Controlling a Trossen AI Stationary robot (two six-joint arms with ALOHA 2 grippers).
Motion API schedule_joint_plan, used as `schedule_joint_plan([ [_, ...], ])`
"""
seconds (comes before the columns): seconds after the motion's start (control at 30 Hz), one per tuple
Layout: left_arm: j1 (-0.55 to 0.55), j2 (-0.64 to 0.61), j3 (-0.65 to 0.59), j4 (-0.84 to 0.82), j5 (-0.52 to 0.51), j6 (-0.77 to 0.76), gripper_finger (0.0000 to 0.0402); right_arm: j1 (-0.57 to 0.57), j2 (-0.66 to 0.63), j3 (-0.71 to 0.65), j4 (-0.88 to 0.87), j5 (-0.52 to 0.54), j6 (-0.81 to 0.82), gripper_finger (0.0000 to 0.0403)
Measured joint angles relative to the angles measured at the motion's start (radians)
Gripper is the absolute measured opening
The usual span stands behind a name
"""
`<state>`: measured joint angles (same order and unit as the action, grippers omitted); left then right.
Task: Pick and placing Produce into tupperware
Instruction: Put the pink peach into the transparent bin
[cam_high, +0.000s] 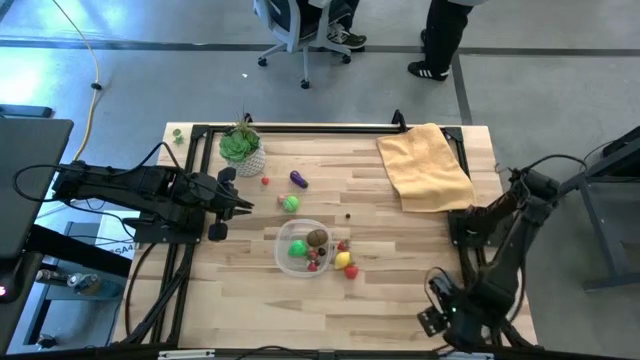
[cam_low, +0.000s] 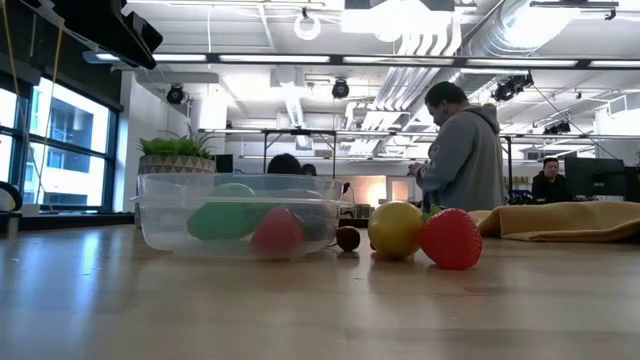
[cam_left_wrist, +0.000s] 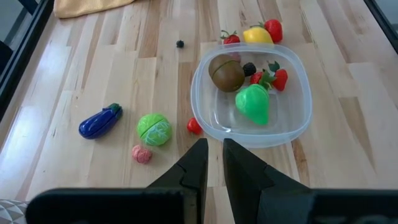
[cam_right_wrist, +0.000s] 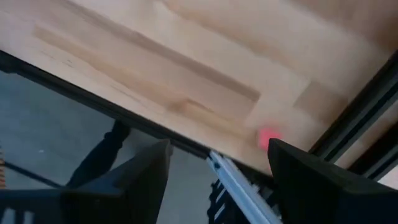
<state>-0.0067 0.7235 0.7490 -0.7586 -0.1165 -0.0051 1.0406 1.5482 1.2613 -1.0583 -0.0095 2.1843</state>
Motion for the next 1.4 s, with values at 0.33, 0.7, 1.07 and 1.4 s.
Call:
schedule_joint_plan([
  [0.33, 0.000, 0.000, 0.000, 0.000, 0.000, 0.000, 0.0040, 0.073, 0.000, -0.188, 0.230, -0.033, 0.088, 0.0259],
  [0.7, 0.000, 0.000, 0.000, 0.000, 0.000, 0.000, 0.0040, 0.071, 0.002, -0.230, 0.293, -0.134, -0.319, 0.0259],
  [1.07, 0.000, 0.000, 0.000, 0.000, 0.000, 0.000, 0.0040, 0.073, 0.003, -0.230, 0.289, -0.143, -0.707, 0.0259],
  [1.4, 0.000, 0.000, 0.000, 0.000, 0.000, 0.000, 0.0040, 0.124, 0.047, -0.230, 0.279, -0.098, -1.040, 0.0259],
])
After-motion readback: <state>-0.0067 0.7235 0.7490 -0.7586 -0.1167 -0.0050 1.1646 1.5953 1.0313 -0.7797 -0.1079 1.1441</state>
